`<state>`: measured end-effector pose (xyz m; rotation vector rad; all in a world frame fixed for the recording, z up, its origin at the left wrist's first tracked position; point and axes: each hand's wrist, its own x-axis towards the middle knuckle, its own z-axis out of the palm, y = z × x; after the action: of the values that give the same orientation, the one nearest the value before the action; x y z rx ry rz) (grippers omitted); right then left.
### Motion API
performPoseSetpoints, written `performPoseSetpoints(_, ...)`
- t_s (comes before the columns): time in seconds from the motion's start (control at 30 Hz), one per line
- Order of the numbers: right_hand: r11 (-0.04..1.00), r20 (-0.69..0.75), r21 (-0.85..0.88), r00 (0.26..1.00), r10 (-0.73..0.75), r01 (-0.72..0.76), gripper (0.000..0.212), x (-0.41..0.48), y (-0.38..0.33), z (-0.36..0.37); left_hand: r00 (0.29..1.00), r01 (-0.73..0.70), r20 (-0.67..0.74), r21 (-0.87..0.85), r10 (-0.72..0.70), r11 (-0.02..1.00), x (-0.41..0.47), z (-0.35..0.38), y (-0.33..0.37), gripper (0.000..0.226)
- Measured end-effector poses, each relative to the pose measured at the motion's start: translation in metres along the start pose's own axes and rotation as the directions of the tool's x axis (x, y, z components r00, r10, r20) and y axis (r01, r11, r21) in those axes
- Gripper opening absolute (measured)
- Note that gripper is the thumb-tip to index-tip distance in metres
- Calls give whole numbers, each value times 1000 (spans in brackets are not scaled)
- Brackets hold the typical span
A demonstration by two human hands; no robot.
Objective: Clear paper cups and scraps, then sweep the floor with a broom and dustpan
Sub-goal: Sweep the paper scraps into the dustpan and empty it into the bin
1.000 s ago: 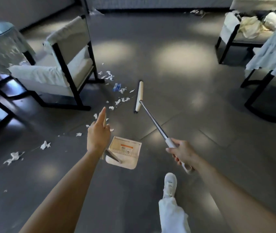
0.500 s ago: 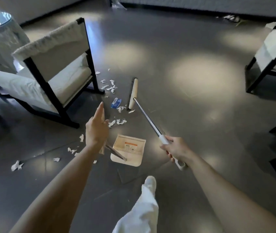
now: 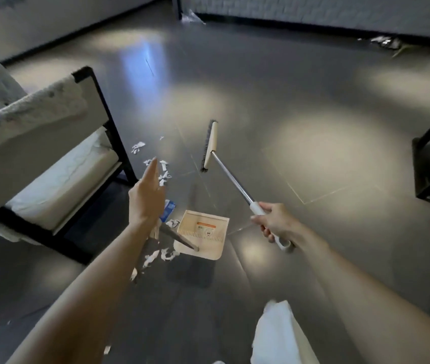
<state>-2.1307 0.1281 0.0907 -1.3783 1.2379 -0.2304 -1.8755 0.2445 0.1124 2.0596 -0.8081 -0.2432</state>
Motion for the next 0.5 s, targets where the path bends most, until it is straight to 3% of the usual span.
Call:
performPoseSetpoints(0.17, 998, 32, -38, 998, -57, 58, 47, 162, -72, -58, 999, 35, -39, -15, -35, 999, 133, 94, 22, 57)
performPoseSetpoints(0.23, 997, 52, -48, 997, -63, 66, 46, 225, -104, -84, 995, 76, -63, 4, -75, 997, 189, 125, 32, 64)
performPoseSetpoints(0.37, 994, 126, -75, 990, -66, 76, 43, 339, -178, -116, 987, 138, -88, 0, -137, 990, 295, 155, 58, 67)
performPoseSetpoints(0.5, 994, 211, -76, 975, -65, 83, 34, 448, -256, -106, 967, 167, -202, 58, -152, 984, 386, 167, 62, 67)
